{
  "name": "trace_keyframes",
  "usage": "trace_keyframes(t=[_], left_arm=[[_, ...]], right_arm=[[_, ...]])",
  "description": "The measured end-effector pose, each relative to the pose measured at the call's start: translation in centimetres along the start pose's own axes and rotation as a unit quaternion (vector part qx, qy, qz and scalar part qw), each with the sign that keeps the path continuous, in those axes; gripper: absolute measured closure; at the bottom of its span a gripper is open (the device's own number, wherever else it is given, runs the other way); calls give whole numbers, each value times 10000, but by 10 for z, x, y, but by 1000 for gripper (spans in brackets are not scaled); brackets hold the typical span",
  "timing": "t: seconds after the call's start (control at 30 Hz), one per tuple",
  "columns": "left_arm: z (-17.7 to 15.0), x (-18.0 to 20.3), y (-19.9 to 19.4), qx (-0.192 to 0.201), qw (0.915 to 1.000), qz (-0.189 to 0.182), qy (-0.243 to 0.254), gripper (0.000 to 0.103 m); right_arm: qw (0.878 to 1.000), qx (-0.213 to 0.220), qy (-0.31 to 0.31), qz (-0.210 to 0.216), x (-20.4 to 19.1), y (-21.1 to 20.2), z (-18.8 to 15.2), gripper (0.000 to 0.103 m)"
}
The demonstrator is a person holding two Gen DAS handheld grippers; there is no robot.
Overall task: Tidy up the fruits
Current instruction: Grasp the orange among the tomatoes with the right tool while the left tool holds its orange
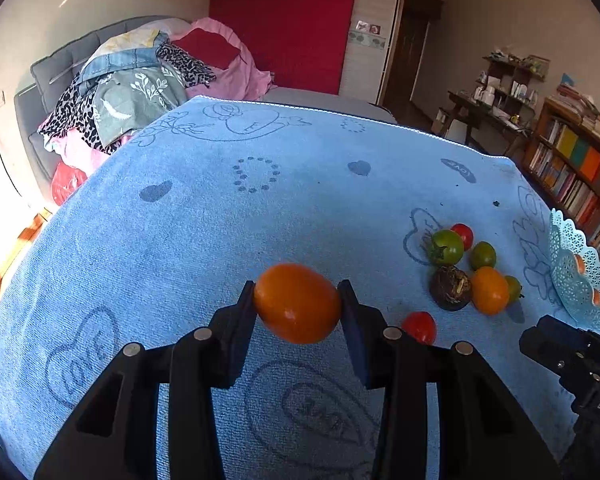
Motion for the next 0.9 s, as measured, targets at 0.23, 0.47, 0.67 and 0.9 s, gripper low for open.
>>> trace_keyframes(t=[0.23,0.47,0.67,0.9], left_arm=[[0,-3,0,-48,9999,-86,-112,62],[0,-6,1,-144,9995,-189,-218,62],[0,-6,1,-170,9993,-216,-239,62],[0,-10,2,-236,9989,-251,-329,62]], right_arm=[[9998,-168,-52,-33,0,27,12,48],[9993,-216,-173,-262,1,44,25,49],[9989,-165,-250,-366,2,50,28,52],[9987,-223,-214,-401,5,50,23,63]])
Point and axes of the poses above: each gripper's, at about its wrist camera, not at the fingertips, and y roughly the way its jaws point, x to its right, z to its top, the point moved 4 cm from there along y, roughly the way its jaws point, and after that the axes turned 15 degrees about -y, right-handed, at the moved point
